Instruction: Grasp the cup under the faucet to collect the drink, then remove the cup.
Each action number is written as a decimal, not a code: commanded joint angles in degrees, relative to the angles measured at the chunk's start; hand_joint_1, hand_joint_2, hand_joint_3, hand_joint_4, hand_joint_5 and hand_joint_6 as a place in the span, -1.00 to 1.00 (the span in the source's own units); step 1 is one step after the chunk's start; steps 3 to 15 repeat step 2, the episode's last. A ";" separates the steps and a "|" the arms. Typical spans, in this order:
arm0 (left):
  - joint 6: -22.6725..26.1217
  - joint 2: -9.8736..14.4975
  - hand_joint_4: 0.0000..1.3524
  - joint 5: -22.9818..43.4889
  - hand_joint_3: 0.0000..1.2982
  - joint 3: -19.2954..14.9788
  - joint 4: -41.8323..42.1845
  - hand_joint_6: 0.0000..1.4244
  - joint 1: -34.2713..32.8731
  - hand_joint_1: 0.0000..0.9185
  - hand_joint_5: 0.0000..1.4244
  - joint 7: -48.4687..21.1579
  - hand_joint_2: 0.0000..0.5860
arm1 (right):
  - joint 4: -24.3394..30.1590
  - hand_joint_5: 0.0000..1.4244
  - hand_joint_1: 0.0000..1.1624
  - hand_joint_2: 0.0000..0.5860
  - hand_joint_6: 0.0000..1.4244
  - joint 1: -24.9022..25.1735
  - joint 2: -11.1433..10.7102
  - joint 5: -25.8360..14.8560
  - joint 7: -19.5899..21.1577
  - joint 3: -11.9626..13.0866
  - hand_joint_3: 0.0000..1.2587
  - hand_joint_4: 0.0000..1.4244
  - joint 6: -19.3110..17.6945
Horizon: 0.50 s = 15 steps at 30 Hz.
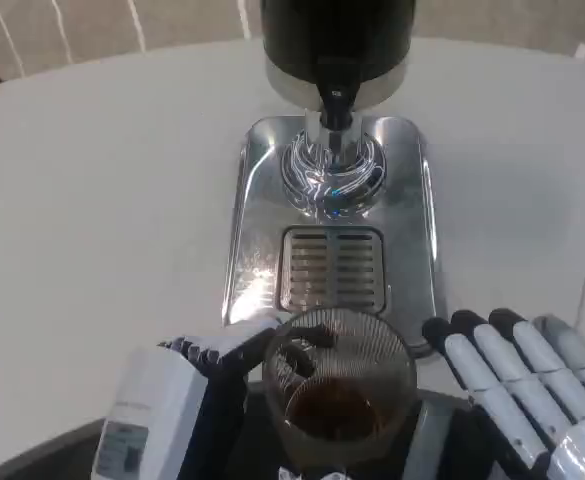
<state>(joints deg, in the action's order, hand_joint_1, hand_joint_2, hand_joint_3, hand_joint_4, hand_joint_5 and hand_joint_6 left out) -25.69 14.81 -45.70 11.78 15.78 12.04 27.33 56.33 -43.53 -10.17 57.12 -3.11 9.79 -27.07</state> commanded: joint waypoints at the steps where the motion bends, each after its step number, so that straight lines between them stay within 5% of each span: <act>1: -2.08 -0.09 0.83 1.09 0.73 -0.02 -0.44 1.00 -0.88 0.46 0.95 0.20 -0.73 | -1.94 -1.00 -0.58 1.00 -1.00 1.13 -0.02 -0.23 -0.28 0.33 -1.00 -1.00 0.47; 15: -2.08 -0.12 0.83 1.18 0.73 0.04 -0.55 1.00 -0.99 0.46 0.95 0.16 -0.73 | -2.42 -1.00 -0.59 1.00 -1.00 1.60 -0.12 -0.46 -0.23 0.52 -1.00 -1.00 0.64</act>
